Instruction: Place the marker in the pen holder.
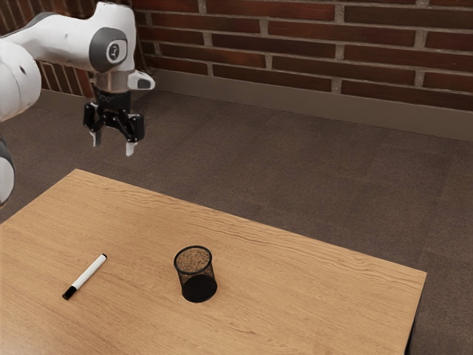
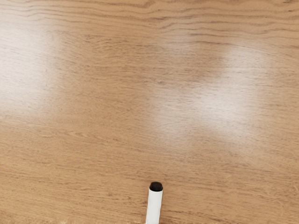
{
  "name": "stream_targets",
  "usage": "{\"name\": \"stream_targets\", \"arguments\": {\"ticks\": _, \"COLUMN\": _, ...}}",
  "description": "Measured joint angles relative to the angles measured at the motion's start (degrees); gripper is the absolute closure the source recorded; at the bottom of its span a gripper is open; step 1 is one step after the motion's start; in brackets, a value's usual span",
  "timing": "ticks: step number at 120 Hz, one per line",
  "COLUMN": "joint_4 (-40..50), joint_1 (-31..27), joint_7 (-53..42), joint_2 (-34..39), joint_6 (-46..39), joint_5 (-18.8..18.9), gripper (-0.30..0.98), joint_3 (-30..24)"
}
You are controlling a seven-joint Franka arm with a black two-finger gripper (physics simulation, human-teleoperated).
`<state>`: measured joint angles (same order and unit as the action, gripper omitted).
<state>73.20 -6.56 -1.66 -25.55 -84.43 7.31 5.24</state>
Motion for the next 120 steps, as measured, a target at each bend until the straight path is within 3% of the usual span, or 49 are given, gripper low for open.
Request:
{"name": "stream_targets", "arguments": {"ticks": 11, "joint_4": 7.8, "joint_1": -1.9, "joint_7": -0.8, "joint_2": 0.1, "joint_6": -3.2, "joint_5": -0.6, "gripper": 0.00, "joint_3": -0.4}}
{"name": "stream_targets", "arguments": {"ticks": 33, "joint_4": 33.7, "joint_1": -3.9, "joint_7": -4.2, "joint_2": 10.7, "joint_6": -18.0, "joint_5": 0.5, "gripper": 0.00, "joint_3": -2.4}}
{"name": "stream_targets", "arguments": {"ticks": 51, "joint_4": 45.6, "joint_1": -8.0, "joint_7": -8.6, "joint_2": 12.6, "joint_6": -30.0, "joint_5": 1.0, "gripper": 0.00, "joint_3": -2.4}}
{"name": "stream_targets", "arguments": {"ticks": 68, "joint_4": 50.2, "joint_1": -7.9, "joint_7": -12.4, "joint_2": 13.7, "joint_6": -38.0, "joint_5": 1.1, "gripper": 0.00, "joint_3": -1.2}}
{"name": "stream_targets", "arguments": {"ticks": 86, "joint_4": 55.2, "joint_1": -5.5, "joint_7": -14.8, "joint_2": 16.6, "joint_6": -39.0, "joint_5": 0.0, "gripper": 0.00, "joint_3": 2.5}}
{"name": "stream_targets", "arguments": {"ticks": 120, "joint_4": 62.2, "joint_1": -3.8, "joint_7": -18.0, "joint_2": 17.1, "joint_6": -40.8, "joint_5": -1.1, "gripper": 0.00, "joint_3": 3.1}}
